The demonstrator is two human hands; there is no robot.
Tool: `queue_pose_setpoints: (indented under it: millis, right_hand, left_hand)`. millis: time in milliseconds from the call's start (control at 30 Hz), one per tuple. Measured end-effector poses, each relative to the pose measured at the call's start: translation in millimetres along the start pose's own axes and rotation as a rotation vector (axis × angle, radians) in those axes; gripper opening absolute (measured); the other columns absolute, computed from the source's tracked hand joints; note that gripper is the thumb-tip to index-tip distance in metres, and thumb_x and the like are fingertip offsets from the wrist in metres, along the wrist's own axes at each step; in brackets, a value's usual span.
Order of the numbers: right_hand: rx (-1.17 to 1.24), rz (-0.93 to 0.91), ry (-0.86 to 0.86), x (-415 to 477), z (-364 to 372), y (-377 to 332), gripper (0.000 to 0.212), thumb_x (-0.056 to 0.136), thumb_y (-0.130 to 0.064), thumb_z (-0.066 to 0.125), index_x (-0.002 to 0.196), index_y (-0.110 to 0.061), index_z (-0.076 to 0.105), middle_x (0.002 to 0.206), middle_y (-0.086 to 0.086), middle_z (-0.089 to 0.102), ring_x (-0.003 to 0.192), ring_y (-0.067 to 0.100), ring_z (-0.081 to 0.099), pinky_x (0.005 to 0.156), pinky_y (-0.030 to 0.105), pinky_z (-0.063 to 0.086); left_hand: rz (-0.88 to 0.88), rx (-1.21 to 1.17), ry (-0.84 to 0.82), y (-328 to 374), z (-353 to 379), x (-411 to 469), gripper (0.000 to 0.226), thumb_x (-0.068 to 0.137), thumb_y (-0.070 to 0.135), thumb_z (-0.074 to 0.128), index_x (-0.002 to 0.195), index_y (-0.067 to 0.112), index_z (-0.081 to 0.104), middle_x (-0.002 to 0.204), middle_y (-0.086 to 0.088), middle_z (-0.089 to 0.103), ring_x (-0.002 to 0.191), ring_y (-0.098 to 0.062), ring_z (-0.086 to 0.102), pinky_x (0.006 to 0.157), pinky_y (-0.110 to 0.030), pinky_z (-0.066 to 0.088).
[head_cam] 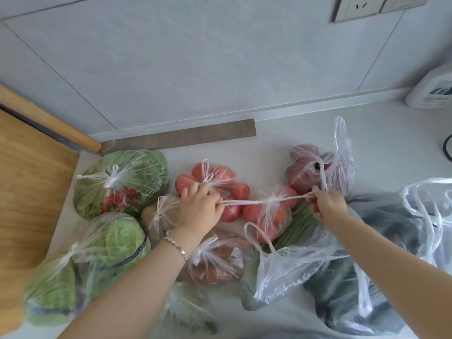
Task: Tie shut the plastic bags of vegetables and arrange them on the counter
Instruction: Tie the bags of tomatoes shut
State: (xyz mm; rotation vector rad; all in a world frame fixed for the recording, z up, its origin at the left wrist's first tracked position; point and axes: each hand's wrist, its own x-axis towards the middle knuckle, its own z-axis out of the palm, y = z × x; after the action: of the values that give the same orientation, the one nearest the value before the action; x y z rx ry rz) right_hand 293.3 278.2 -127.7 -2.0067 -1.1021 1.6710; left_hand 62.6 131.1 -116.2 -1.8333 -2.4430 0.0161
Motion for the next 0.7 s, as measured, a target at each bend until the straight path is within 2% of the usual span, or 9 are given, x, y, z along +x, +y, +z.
queue_pose_setpoints:
  millis: [133,233,300,367,400,467,567,633,700]
  right_hand:
    - [0.167,0.112,0.093,10,0,4,0.030,0.091,-0.015,0.052,0.062,-0.008,0.052,0.059,0.008,0.051,0.035,0.012,0.041,0.026,0.010,0.028]
    - [0.421,0.179,0.133,1,5,-7,0.027,0.090,-0.005,0.048,0.063,-0.009,0.051,0.046,0.007,0.053,0.023,0.006,0.042,0.029,0.012,0.036]
    - [0.447,0.091,0.062,-14,5,-20,0.026,0.088,-0.002,0.047,0.064,-0.008,0.055,0.043,0.005,0.056,0.037,0.009,0.052,0.035,0.016,0.045]
    - [0.291,-0.122,-0.135,-32,4,-33,0.023,0.089,-0.002,0.046,0.070,-0.006,0.058,0.059,0.008,0.059,0.054,0.017,0.056,0.050,0.021,0.052]
    - [0.144,-0.256,-0.224,-42,4,-38,0.022,0.090,-0.004,0.046,0.071,-0.004,0.058,0.063,0.009,0.058,0.058,0.020,0.056,0.057,0.026,0.052]
    - [-0.188,-0.491,-0.275,-54,5,-45,0.025,0.089,-0.010,0.051,0.065,-0.004,0.055,0.060,0.007,0.057,0.060,0.022,0.056,0.062,0.030,0.048]
    - [-0.271,-0.598,-0.240,-56,12,-52,0.028,0.085,-0.009,0.054,0.057,-0.007,0.053,0.055,0.002,0.061,0.059,0.014,0.062,0.062,0.024,0.049]
    - [-0.151,-0.547,-0.263,-50,19,-55,0.024,0.086,-0.005,0.053,0.062,-0.004,0.056,0.057,0.003,0.063,0.054,0.011,0.062,0.059,0.020,0.052]
    - [0.026,-0.433,-0.304,-43,23,-56,0.019,0.086,-0.002,0.054,0.067,-0.005,0.056,0.060,0.010,0.064,0.058,0.020,0.064,0.064,0.030,0.057]
  left_hand:
    - [0.009,0.121,-0.085,-6,9,-13,0.014,0.072,0.034,0.067,0.072,0.021,0.071,0.082,0.000,0.065,0.074,-0.024,0.054,0.064,-0.035,0.044]
    - [-0.177,-0.087,-0.252,9,-5,-7,0.022,0.082,0.031,0.055,0.070,0.016,0.066,0.086,0.001,0.058,0.081,-0.022,0.049,0.070,-0.033,0.041]
    - [-0.445,-0.599,-0.395,14,-22,6,0.025,0.085,0.021,0.052,0.064,0.009,0.059,0.069,-0.001,0.053,0.066,-0.017,0.047,0.060,-0.026,0.039]
    - [-0.768,-1.490,-0.451,20,-37,17,0.027,0.087,0.009,0.046,0.060,0.006,0.050,0.063,-0.002,0.058,0.069,-0.015,0.058,0.071,-0.023,0.045]
    - [-0.823,-1.887,-0.397,23,-41,20,0.030,0.088,0.006,0.043,0.058,0.007,0.045,0.065,-0.003,0.063,0.077,-0.017,0.063,0.082,-0.026,0.047]
    - [-0.810,-2.247,-0.290,34,-45,26,0.026,0.089,0.005,0.042,0.064,0.007,0.051,0.071,-0.007,0.066,0.077,-0.019,0.065,0.085,-0.032,0.050]
    - [-0.551,-1.850,-0.344,62,-40,33,0.014,0.088,0.006,0.052,0.091,0.011,0.064,0.082,-0.005,0.063,0.066,-0.013,0.056,0.073,-0.028,0.049]
    - [-0.342,-1.475,-0.454,79,-31,38,0.026,0.084,0.011,0.063,0.108,0.018,0.064,0.102,0.003,0.066,0.084,-0.009,0.060,0.082,-0.025,0.048]
    - [-0.247,-1.332,-0.453,89,-28,44,0.024,0.084,0.012,0.064,0.107,0.010,0.066,0.095,0.001,0.066,0.082,-0.004,0.061,0.078,-0.018,0.048]
